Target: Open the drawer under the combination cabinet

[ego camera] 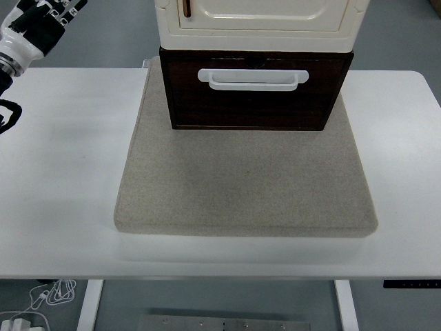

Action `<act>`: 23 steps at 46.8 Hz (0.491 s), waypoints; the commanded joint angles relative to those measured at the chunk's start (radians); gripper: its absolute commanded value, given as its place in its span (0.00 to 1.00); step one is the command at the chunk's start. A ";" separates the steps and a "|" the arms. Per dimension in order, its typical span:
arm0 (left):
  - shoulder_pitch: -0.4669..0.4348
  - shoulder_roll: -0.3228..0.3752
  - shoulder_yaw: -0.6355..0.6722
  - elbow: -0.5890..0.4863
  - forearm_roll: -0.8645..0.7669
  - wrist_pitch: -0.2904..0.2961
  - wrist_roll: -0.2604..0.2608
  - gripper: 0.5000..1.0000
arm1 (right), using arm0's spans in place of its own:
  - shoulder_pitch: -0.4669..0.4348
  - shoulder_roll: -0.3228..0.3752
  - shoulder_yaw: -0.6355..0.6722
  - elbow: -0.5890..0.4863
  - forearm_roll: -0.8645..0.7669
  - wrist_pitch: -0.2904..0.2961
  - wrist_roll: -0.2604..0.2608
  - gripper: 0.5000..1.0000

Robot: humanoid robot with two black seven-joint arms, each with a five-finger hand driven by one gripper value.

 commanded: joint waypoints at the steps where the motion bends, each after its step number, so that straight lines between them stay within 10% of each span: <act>1: 0.003 0.023 -0.001 0.000 0.053 -0.021 0.000 1.00 | 0.000 0.000 0.000 0.000 0.000 0.000 0.000 0.86; 23: 0.046 0.265 0.128 -0.145 0.110 -0.021 -0.002 1.00 | 0.000 0.000 0.000 -0.001 0.000 0.000 0.000 0.86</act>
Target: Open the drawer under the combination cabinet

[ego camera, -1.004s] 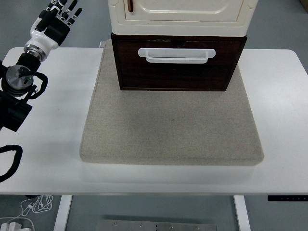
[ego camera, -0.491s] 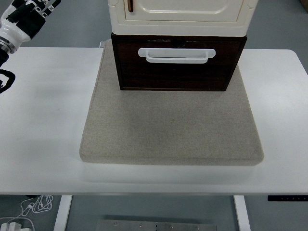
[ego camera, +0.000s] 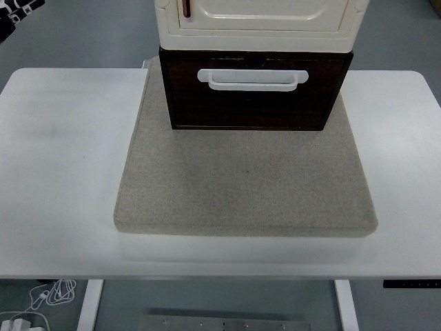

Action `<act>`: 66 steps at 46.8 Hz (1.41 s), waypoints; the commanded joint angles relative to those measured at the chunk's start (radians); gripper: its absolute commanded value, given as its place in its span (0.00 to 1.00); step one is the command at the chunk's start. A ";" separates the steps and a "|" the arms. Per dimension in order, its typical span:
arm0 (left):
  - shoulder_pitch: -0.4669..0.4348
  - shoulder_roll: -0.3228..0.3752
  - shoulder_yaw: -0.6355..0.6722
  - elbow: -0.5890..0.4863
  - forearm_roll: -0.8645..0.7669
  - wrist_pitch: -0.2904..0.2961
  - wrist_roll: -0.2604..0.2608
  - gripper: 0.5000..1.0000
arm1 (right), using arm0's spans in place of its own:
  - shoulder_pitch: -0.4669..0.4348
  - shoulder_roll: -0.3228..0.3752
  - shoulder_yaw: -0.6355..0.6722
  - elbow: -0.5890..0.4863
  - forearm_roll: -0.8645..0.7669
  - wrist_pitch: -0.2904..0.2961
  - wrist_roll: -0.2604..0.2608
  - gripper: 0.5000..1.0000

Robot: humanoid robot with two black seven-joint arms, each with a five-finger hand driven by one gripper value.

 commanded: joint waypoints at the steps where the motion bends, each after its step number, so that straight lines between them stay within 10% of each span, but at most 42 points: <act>1: 0.024 0.037 0.015 -0.052 0.021 0.000 0.000 1.00 | 0.000 0.000 0.000 0.001 0.000 0.000 0.000 0.86; 40: 0.067 0.442 0.172 -0.771 0.403 0.000 -0.006 1.00 | 0.000 0.000 0.000 0.001 0.000 0.000 0.000 0.86; 66: -0.045 0.361 0.173 -0.879 0.607 0.000 0.060 1.00 | 0.000 0.000 0.000 0.001 0.000 0.000 0.000 0.86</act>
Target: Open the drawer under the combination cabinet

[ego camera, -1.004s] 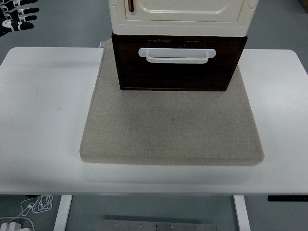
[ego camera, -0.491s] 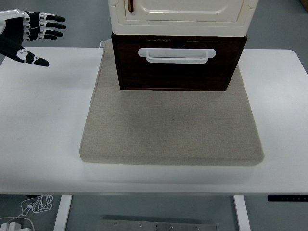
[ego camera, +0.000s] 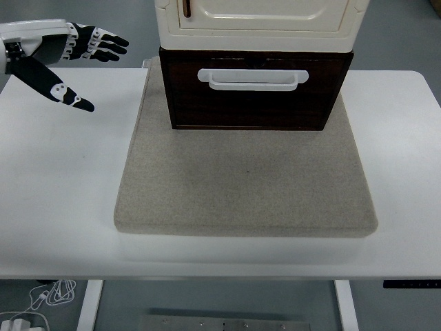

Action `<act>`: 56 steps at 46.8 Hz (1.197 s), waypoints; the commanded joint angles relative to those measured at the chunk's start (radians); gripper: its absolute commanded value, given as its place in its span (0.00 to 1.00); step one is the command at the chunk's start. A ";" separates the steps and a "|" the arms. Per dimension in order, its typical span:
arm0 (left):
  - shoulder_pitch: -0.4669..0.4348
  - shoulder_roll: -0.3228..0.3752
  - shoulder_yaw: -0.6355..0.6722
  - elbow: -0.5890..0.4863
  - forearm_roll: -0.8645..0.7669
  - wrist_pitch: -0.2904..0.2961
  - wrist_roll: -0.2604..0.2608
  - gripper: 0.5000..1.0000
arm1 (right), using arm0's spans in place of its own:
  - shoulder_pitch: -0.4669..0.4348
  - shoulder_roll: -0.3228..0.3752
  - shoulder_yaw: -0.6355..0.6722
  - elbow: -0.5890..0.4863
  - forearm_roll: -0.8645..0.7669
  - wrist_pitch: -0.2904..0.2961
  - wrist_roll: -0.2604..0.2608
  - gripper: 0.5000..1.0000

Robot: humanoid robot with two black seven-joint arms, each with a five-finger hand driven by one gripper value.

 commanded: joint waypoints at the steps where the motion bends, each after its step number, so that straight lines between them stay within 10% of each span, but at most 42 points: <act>1: -0.028 -0.037 0.000 -0.001 0.012 0.000 0.030 1.00 | 0.000 0.000 0.000 0.000 0.000 0.000 0.000 0.86; 56: -0.298 -0.407 0.135 0.070 -0.003 0.000 0.316 1.00 | 0.000 0.000 0.000 0.000 0.000 0.000 0.000 0.86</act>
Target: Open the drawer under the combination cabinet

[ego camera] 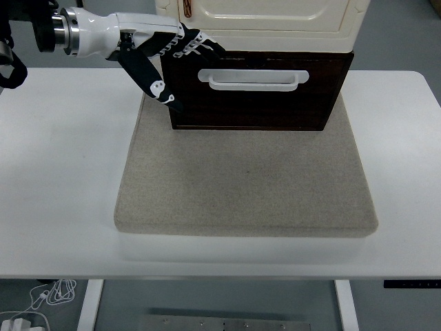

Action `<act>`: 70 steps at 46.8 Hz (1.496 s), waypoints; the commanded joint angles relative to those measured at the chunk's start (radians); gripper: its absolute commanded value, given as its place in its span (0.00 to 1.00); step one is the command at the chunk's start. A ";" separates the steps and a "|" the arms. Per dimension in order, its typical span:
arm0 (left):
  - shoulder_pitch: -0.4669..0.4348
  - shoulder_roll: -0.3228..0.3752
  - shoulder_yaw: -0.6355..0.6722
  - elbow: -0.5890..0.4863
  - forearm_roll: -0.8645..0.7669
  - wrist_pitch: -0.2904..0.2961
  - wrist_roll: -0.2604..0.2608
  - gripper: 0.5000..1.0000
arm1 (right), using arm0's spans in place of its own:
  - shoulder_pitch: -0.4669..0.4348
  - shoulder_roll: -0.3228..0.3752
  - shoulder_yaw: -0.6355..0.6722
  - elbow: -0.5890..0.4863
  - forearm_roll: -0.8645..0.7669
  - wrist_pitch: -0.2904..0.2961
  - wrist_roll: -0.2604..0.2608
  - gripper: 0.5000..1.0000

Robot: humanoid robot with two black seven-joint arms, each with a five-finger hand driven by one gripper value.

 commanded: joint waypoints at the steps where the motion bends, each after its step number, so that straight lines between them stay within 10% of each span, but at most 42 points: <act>1: -0.033 -0.036 0.037 0.017 0.000 0.000 0.017 1.00 | 0.000 0.000 0.000 0.000 0.000 0.000 0.000 0.86; 29: -0.110 -0.240 0.077 0.092 0.017 0.000 0.149 1.00 | 0.000 0.000 0.000 0.000 0.000 0.000 0.000 0.86; 70: -0.145 -0.246 0.079 0.187 0.064 0.000 0.149 1.00 | 0.000 0.000 0.000 0.000 0.000 0.000 0.000 0.86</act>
